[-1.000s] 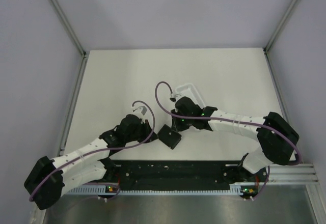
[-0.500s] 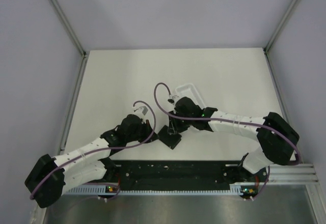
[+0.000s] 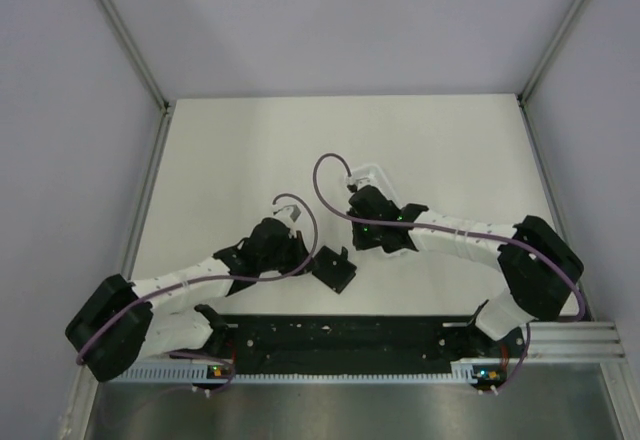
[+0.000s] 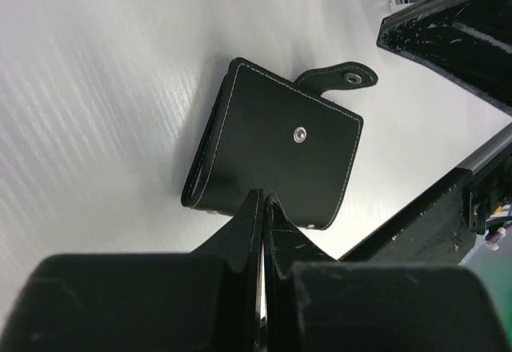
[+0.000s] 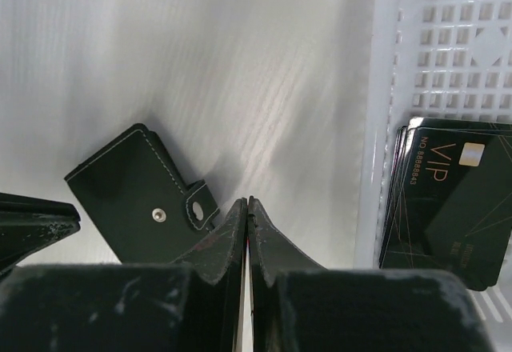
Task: Put the credit cards into the card holder
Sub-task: Close the card holder at the center of the board.
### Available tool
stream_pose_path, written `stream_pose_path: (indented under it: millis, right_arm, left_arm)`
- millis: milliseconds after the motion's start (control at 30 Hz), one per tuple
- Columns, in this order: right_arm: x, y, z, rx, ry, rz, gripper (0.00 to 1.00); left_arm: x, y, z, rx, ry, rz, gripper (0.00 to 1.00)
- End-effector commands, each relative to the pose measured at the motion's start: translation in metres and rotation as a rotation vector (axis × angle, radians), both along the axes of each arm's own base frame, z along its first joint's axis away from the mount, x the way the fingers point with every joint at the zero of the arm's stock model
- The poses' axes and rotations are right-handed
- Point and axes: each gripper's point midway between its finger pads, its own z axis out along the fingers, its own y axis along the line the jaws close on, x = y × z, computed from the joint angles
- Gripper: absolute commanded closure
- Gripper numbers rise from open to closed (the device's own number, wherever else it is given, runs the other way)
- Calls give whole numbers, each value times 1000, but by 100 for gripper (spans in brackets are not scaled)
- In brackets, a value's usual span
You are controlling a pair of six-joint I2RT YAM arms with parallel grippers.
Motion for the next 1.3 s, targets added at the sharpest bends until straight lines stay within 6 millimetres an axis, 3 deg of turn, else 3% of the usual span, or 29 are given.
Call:
stream_pose_path:
  millis: [0,200,467,767,1267]
  right_arm:
    - [12,9,4,-13,-17,15,100]
    - [5,25,2,46,4,103,100]
    - [-19,49,3,176,76,245,100]
    - [-32,53,-4,199,125,300,100]
    - [-36,52,-14,196,151,302,100]
  left_arm:
    - [20,-22,20,-59,-88,-31,100]
    - [22,-24,13,-49,-78,-32,100]
    - [20,-23,3,-39,-59,-35,100]
    - [17,-21,-3,-39,-50,-30,100]
    - [15,-21,-8,-43,-37,-29,100]
